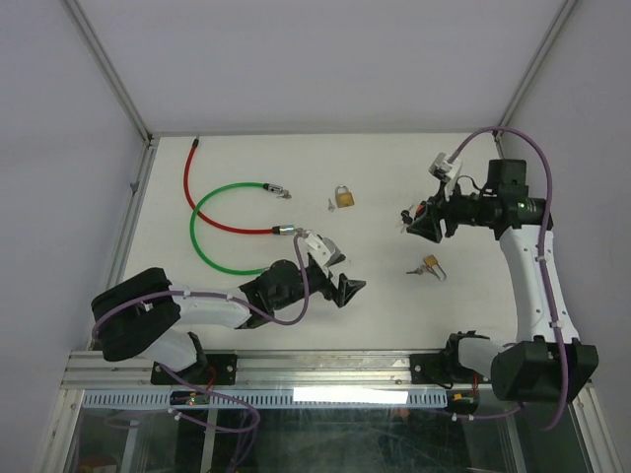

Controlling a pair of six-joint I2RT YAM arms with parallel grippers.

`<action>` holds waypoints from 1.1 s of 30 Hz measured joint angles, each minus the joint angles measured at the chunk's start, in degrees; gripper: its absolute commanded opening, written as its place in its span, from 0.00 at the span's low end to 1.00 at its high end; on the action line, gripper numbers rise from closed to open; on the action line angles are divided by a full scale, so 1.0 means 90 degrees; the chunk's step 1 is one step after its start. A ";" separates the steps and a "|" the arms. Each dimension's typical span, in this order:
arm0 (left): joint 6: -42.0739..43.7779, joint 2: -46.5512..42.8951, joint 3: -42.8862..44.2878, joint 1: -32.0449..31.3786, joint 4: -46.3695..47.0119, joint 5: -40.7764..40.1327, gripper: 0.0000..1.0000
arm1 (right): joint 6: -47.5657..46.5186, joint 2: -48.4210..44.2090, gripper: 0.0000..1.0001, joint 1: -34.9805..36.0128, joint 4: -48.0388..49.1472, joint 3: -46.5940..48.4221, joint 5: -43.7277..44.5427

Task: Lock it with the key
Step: Place the key at the center of the board.

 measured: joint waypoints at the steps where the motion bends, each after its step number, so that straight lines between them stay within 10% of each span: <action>1: -0.0027 -0.0073 -0.0112 0.0039 0.0046 0.0000 0.88 | 0.0182 -0.0058 0.54 0.0291 0.0204 0.0000 -0.0129; 10: -0.0828 -0.0500 -0.0770 0.0685 0.0668 0.0430 0.91 | 0.0843 -0.0085 0.57 0.0699 0.1654 -0.1042 -0.1498; 23: -0.2249 -0.0695 -0.1732 0.1559 0.1773 0.1212 0.91 | 0.0554 -0.0680 0.57 0.0699 0.2018 -0.1695 -0.0979; 33: -0.2591 -0.2210 -0.1877 0.1683 0.0406 0.0797 0.89 | 0.0500 -0.0680 0.57 0.0699 0.2096 -0.1746 -0.0578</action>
